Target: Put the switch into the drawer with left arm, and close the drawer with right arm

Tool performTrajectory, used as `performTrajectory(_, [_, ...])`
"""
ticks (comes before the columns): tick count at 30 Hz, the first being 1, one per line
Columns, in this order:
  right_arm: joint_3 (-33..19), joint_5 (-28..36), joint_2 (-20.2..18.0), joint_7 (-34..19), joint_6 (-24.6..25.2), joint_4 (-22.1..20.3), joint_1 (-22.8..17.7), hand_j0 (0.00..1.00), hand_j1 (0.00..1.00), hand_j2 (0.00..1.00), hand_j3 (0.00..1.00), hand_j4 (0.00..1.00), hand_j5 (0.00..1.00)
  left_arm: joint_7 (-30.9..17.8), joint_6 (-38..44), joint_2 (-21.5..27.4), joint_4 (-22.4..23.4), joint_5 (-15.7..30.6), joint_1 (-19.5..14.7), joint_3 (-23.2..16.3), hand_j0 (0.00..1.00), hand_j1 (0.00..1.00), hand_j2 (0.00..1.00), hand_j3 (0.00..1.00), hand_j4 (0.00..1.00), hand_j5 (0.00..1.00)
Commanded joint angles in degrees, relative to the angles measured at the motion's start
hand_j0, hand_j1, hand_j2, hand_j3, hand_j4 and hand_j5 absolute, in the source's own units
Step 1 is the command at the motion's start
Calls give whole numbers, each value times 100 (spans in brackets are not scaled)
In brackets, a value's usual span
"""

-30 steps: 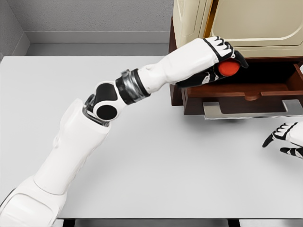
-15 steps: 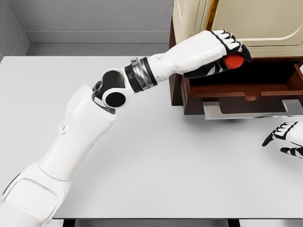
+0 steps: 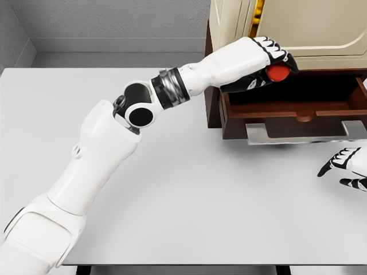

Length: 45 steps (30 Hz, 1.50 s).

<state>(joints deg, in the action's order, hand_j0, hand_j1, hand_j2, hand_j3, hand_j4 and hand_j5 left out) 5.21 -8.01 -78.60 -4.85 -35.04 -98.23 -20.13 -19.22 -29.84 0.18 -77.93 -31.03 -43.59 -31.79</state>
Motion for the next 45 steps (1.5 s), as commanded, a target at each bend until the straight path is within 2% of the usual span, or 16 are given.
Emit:
performTrajectory(1, [-2, 36, -15, 2, 4, -3, 0, 63, 63, 63, 63, 63, 63, 6, 13, -1, 14, 36, 0, 6, 47, 47, 47, 47, 47, 47])
performTrajectory(2, [-2, 36, -15, 2, 4, -3, 0, 63, 63, 63, 63, 63, 63, 6, 13, -1, 14, 36, -9, 6, 49, 49, 49, 49, 49, 49])
performTrajectory(4, [-2, 36, -6, 2, 4, -3, 0, 63, 63, 63, 63, 63, 63, 6, 13, -1, 14, 36, -18, 6, 64, 64, 64, 64, 64, 64])
performTrajectory(7, [-2, 36, -6, 2, 4, -3, 0, 63, 63, 63, 63, 63, 63, 6, 22, -1, 6, 36, -18, 6, 72, 72, 72, 72, 72, 72])
performTrajectory(10, [-2, 36, -15, 2, 4, -3, 0, 63, 63, 63, 63, 63, 63, 6, 22, -9, 6, 36, -18, 6, 76, 76, 76, 76, 76, 76])
performTrajectory(16, [-2, 36, -6, 2, 4, -3, 0, 63, 63, 63, 63, 63, 63, 6, 22, -18, -12, 27, -18, 6, 76, 76, 76, 76, 76, 76])
performTrajectory(19, [-2, 36, -6, 2, 4, -3, 0, 63, 63, 63, 63, 63, 63, 6, 31, -18, -12, 27, -18, 6, 81, 81, 81, 81, 81, 81])
performTrajectory(28, [-2, 36, -6, 2, 4, 6, 0, 63, 63, 63, 63, 63, 63, 6, 22, -18, -47, 36, -18, 6, 81, 81, 81, 81, 81, 81])
performTrajectory(30, [-2, 36, -6, 2, 4, 6, 9, 63, 63, 63, 63, 63, 63, 6, 22, -9, -65, 44, -18, 6, 85, 85, 85, 85, 85, 85])
performTrajectory(34, [-2, 36, -6, 2, 4, 6, 0, 63, 63, 63, 63, 63, 63, 6, 13, -1, -100, 71, 0, 6, 85, 85, 85, 85, 85, 85])
performTrajectory(35, [-2, 36, -6, 2, 4, 6, 0, 63, 63, 63, 63, 63, 63, 6, 5, 8, -161, 88, 9, 6, 86, 86, 86, 86, 86, 86])
performTrajectory(37, [-2, 36, -6, 2, 4, 14, 0, 63, 63, 63, 63, 63, 63, 6, -30, 69, -591, 150, 26, 6, 100, 100, 100, 100, 100, 100])
performTrajectory(39, [-2, 36, -6, 2, 4, 23, 26, 63, 63, 63, 63, 63, 63, 6, -516, 386, -908, 413, 35, 15, 100, 100, 100, 100, 100, 100])
performTrajectory(41, [-2, 36, -15, 2, 4, 76, 44, 63, 63, 63, 63, 63, 63, 6, -516, 930, -1462, 800, 62, 24, 100, 100, 100, 100, 100, 100])
performTrajectory(43, [-2, 36, -15, 2, 4, 85, 44, 63, 63, 63, 63, 63, 63, 6, -516, 1651, -1971, 1239, 229, 32, 100, 100, 100, 100, 100, 100])
performTrajectory(45, [-2, 36, -15, 2, 4, 164, 44, 63, 63, 63, 63, 63, 63, 15, -516, 2398, -2183, 1521, 448, 146, 100, 100, 100, 100, 100, 100])
